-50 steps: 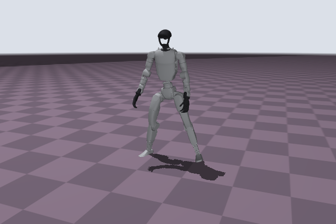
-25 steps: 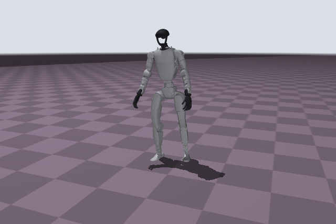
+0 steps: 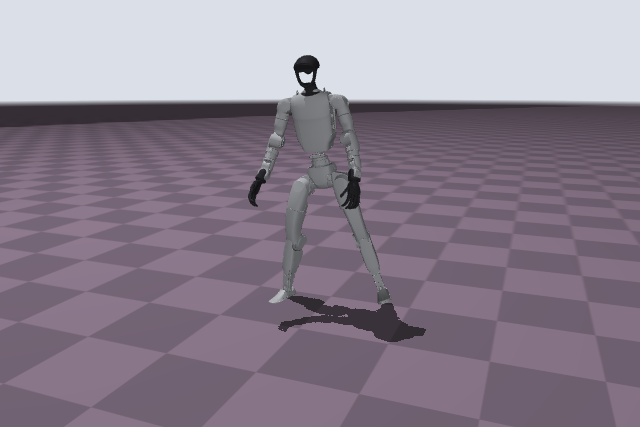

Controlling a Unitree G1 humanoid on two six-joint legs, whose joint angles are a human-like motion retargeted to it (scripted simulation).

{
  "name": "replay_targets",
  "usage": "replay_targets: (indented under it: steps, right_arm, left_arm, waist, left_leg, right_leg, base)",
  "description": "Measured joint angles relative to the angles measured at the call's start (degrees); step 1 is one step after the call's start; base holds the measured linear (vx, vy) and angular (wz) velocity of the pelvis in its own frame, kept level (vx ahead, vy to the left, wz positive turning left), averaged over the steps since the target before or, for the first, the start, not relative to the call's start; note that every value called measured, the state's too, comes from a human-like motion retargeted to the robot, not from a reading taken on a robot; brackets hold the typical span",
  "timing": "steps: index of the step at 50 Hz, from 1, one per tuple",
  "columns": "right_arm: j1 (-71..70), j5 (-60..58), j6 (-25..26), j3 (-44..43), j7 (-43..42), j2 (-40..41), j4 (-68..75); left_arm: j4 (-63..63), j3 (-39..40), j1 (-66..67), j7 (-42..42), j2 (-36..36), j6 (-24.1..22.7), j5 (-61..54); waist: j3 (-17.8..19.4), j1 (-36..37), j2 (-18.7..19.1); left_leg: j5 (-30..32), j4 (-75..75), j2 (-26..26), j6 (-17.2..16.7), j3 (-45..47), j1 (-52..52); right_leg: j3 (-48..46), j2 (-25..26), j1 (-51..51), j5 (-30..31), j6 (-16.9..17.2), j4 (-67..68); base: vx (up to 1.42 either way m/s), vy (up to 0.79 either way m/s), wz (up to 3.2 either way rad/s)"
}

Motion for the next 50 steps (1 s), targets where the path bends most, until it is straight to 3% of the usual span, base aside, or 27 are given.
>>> replay_targets:
  steps: [5, 10, 15, 18, 23, 25, 29, 32, 37, 42, 50]
  right_arm:
    - [1.9, 1.4, -0.4, -1.5, 1.2, -0.7, -0.6]
    - [1.9, -4.3, 2.7, -5.3, -0.3, -1.7, 2.1]
    - [2.0, -3.6, 4.6, -7.1, 1.0, 0.0, 3.7]
    - [2.9, -2.4, 4.4, -5.3, 1.6, 0.3, 2.5]
    - [3.3, -2.2, 2.9, -3.3, 0.7, 0.5, 1.8]
    - [3.2, -1.3, 2.2, -3.4, 0.9, 0.6, 2.4]
    - [3.9, 2.1, 2.5, -5.8, 2.8, 0.0, 3.7]
    - [5.1, 3.7, 3.6, -8.8, 5.8, -1.3, 4.7]
    - [4.8, 2.2, 5.4, -9.3, 8.5, -5.0, 7.7]
    - [2.5, 0.9, 4.1, -7.1, 4.0, -5.6, 7.6]
    - [2.6, 3.0, 0.8, -4.3, 1.5, -3.3, 2.2]
  left_arm:
    - [-1.0, -0.9, -0.8, 0.2, -0.3, -0.3, 2.6]
    - [0.0, -2.6, -3.2, 1.2, -1.3, 0.8, 0.3]
    - [3.7, -5.5, -6.2, -1.5, -0.3, 4.7, 4.6]
    - [3.5, -4.7, -6.8, -2.5, 0.9, 6.5, 6.1]
    - [1.2, 0.3, -4.9, -1.1, 2.3, 6.9, 1.6]
    - [0.6, 1.6, -3.8, -1.4, 2.5, 6.5, -0.6]
    - [0.0, 1.6, -2.3, -4.5, 2.7, 6.1, -0.8]
    - [-0.3, 0.3, -2.7, -7.6, 2.5, 6.2, 4.0]
    - [-1.5, -1.6, -2.2, -10.2, 0.9, 6.3, 7.0]
    - [-2.6, -1.6, 0.8, -6.8, 1.7, 4.3, 3.2]
    - [0.4, 0.0, 2.2, -2.2, 1.5, 1.2, -2.3]
  waist:
    - [-0.3, -1.4, 2.2]
    - [0.8, -3.8, 3.9]
    - [2.4, -4.8, 5.1]
    - [2.6, -5.3, 6.3]
    - [1.7, -6.2, 6.0]
    - [0.9, -6.5, 5.5]
    - [-0.5, -4.9, 4.3]
    - [-0.7, -1.2, 4.2]
    - [0.2, 2.7, 3.7]
    - [0.4, 3.1, 0.6]
    - [0.1, 1.2, -1.8]
  left_leg:
    - [5.4, -4.4, 1.1, -1.6, -0.7, 0.2]
    - [5.6, -7.7, 0.1, -7.4, -0.4, 1.7]
    - [5.6, -7.5, -1.1, -9.2, 0.2, 2.6]
    - [5.2, -6.9, -1.2, -8.3, 0.2, 2.2]
    - [3.7, -6.6, -3.2, -6.6, 1.0, 2.0]
    - [3.3, -6.4, -4.6, -6.0, 1.2, 1.8]
    - [3.0, -5.7, -8.7, -3.6, 1.5, 1.4]
    - [3.3, -4.6, -11.1, -1.1, 0.6, 0.6]
    - [-0.2, -0.5, -12.6, 1.1, -2.2, -1.2]
    - [-2.9, 1.7, -8.4, 1.6, 3.9, -1.1]
    - [-0.8, 0.0, -0.1, -0.7, 1.2, -0.7]
  right_leg:
    - [-1.8, -1.0, 0.6, 0.9, -0.5, 1.1]
    - [-4.6, -2.8, 0.2, 2.3, -1.4, 4.5]
    - [-13.2, -2.8, -2.4, -5.0, -6.3, 15.9]
    - [-14.2, 0.4, -4.8, -10.7, -8.7, 24.5]
    - [-10.5, 9.8, -7.6, -18.0, -8.6, 30.6]
    - [-9.4, 14.0, -6.7, -18.4, -8.6, 26.8]
    - [-5.1, 17.8, -2.8, -11.4, -10.9, 13.6]
    - [-3.0, 16.1, -1.8, -8.1, -10.9, 9.8]
    - [-1.3, 11.5, -0.5, -5.0, -7.2, 6.8]
    - [0.7, 7.4, -0.1, -3.9, -4.6, 4.1]
    - [1.1, 3.0, -0.4, -3.5, -1.6, 3.8]
  base:
    - [-0.01, 0.51, 0.40]
    - [-0.02, 0.56, 0.29]
    - [-0.02, 0.45, -0.03]
    - [-0.02, 0.32, -0.04]
    - [0.01, 0.21, -0.17]
    - [0.03, 0.15, -0.12]
    - [0.02, 0.15, -0.16]
    - [-0.01, 0.17, -0.23]
    - [-0.01, 0.17, -0.09]
    - [0.01, 0.15, -0.27]
    - [0.00, 0.27, 0.03]
